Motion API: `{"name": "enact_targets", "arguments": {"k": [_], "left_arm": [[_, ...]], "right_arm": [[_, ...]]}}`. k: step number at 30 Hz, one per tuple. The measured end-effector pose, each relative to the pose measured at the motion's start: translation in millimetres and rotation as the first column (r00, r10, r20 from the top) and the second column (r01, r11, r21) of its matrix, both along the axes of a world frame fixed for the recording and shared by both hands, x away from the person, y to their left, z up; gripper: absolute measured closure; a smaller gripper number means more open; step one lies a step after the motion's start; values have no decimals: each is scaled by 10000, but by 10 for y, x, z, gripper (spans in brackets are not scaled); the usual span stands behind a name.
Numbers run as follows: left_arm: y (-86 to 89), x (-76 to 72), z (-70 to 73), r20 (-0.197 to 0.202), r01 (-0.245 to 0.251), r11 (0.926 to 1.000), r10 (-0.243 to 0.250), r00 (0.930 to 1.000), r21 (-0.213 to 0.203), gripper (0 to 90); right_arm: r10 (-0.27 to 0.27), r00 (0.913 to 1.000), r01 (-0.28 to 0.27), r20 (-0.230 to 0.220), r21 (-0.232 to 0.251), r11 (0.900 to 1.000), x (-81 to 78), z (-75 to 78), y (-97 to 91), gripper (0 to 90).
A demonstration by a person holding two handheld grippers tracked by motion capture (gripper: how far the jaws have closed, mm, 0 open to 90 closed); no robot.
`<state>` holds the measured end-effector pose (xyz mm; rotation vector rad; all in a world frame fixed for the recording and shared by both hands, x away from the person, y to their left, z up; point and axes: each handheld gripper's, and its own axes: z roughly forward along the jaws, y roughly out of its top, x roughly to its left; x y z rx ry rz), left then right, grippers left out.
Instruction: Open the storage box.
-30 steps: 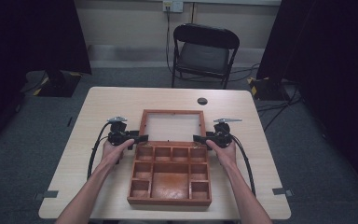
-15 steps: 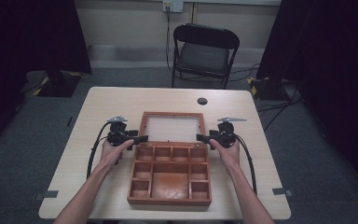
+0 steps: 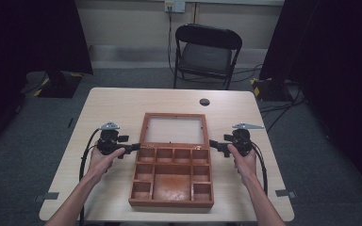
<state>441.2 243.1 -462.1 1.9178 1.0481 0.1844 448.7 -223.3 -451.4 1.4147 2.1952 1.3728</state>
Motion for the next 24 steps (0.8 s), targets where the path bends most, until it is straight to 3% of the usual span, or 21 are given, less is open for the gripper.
{"name": "enact_targets", "arguments": {"k": [5,14,17,19,22,24], "left_arm": [[109,-92,3,-54,-100,9999,101,9999,121,189],[363,-335,-89,-455,-476,9939,524,9976,991,185],[412,-428,-137,-590,-708,9826,820,9949,1720,192],[450,-499,-189,-575,-763,9785,888,9944,1918,192],[488,-551,-262,-420,-788,9660,919,9949,2462,185],[496,-554,-293,-57,-1250,9549,1314,9913,2692,176]], "right_arm": [[-23,10000,23,-9,-351,9994,-166,45,-88,149],[-484,9987,460,-170,-1229,9914,-546,-7,-280,149],[-534,9980,474,-348,-1548,9868,-667,-66,-337,149],[-770,9957,668,-516,-1770,9819,-735,-119,-380,149],[-1134,9915,965,-632,-2252,9695,-800,-241,-423,149],[-1305,9895,1104,-616,-2596,9594,-808,-324,-435,149]]}}
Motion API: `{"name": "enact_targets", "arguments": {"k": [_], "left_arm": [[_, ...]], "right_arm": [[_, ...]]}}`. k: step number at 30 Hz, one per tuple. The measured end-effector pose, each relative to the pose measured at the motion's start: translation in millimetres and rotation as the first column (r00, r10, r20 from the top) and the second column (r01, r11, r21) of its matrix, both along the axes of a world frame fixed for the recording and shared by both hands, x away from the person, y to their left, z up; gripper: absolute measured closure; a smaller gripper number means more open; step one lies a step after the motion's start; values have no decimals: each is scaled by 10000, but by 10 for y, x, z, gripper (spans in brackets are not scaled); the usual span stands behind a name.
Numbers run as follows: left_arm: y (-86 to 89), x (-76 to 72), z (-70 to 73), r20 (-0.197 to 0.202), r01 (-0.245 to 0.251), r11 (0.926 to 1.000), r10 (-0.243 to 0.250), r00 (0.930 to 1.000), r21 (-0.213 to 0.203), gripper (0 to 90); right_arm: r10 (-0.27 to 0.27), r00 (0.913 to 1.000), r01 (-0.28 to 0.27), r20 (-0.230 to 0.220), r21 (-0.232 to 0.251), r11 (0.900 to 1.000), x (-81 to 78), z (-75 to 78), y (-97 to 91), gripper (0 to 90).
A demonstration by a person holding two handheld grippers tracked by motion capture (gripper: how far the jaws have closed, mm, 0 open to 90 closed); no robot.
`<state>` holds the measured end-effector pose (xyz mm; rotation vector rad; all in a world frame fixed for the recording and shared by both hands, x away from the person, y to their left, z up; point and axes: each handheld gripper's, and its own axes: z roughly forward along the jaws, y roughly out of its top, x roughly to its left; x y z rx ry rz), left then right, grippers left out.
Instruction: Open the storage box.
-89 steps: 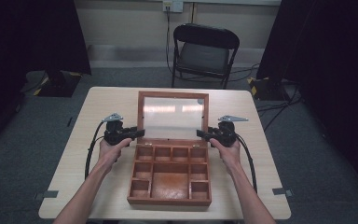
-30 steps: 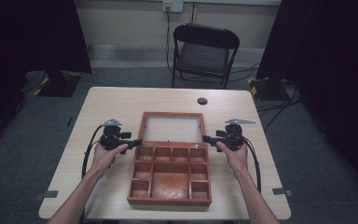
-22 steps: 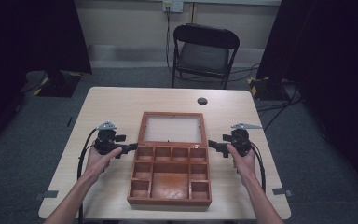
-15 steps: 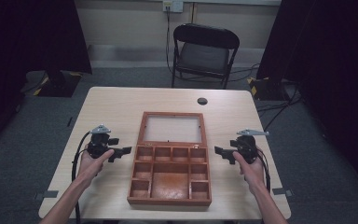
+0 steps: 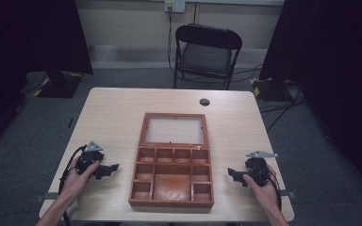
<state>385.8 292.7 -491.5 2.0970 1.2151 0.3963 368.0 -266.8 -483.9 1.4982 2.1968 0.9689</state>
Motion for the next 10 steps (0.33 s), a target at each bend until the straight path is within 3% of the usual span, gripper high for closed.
{"name": "enact_targets", "arguments": {"k": [1,3,5,7,10], "left_arm": [[-5,-6,-17,134,-123,9999,123,9998,27,175],[-38,-24,-48,481,-144,9993,127,9988,347,163],[-44,-33,-84,800,-209,9993,184,9966,314,136],[-30,-33,-106,931,-276,9993,251,9953,252,102],[-31,-34,-106,928,-304,9992,278,9953,269,91]], "right_arm": [[-76,9999,73,-128,-168,9998,12,-44,-7,139],[-242,9994,262,260,-763,9967,23,-78,-9,142],[-348,9973,413,654,-1010,9940,23,-113,-15,123],[-341,9941,432,1032,-873,9952,25,-164,-40,80],[-437,9938,531,1026,-904,9945,17,-164,-37,79]]}}
